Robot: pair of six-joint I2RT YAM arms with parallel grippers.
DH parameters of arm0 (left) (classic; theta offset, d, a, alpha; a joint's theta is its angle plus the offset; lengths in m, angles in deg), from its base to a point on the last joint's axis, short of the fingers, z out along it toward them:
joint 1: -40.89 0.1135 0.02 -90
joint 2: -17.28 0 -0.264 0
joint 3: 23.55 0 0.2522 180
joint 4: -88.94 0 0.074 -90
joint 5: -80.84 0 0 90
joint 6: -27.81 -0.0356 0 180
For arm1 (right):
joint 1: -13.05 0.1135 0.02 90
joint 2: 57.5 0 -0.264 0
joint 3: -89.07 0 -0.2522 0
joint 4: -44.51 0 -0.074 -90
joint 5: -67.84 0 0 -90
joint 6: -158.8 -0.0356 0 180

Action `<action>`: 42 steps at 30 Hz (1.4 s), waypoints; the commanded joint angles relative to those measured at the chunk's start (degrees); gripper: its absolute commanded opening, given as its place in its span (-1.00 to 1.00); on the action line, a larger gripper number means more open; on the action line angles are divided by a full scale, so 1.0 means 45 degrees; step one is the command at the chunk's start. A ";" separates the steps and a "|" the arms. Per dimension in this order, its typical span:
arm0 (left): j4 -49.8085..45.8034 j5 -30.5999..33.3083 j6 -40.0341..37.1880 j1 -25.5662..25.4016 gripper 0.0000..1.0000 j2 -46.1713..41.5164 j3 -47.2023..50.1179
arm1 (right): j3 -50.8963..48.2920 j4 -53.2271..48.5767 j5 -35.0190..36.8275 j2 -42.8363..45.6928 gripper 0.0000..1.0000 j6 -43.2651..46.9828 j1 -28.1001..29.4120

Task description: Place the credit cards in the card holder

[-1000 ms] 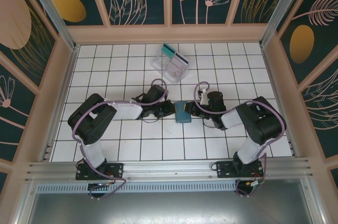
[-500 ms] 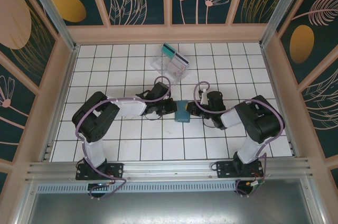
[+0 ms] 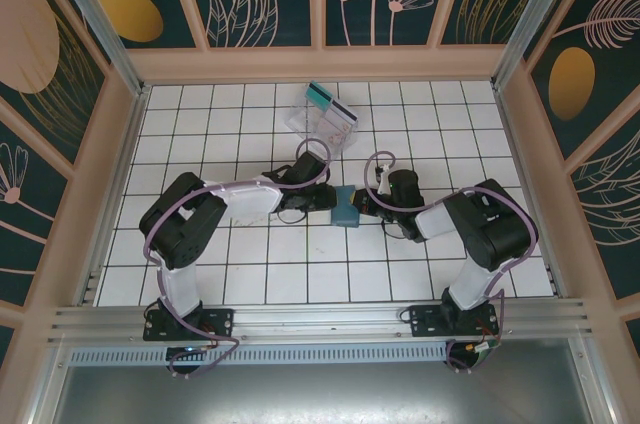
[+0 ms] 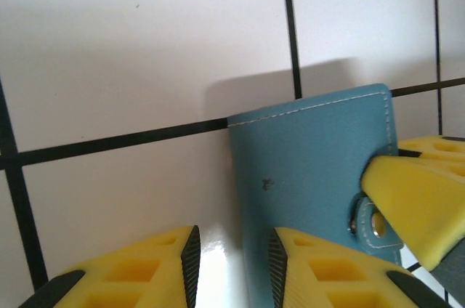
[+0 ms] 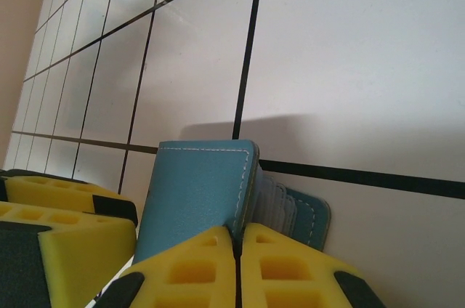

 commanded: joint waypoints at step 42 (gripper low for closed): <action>-0.3701 0.1423 -0.1488 -0.1653 -0.51 0.3348 -0.2331 | -0.0795 -0.4268 -0.0985 0.3105 -0.55 -0.0290 -0.1172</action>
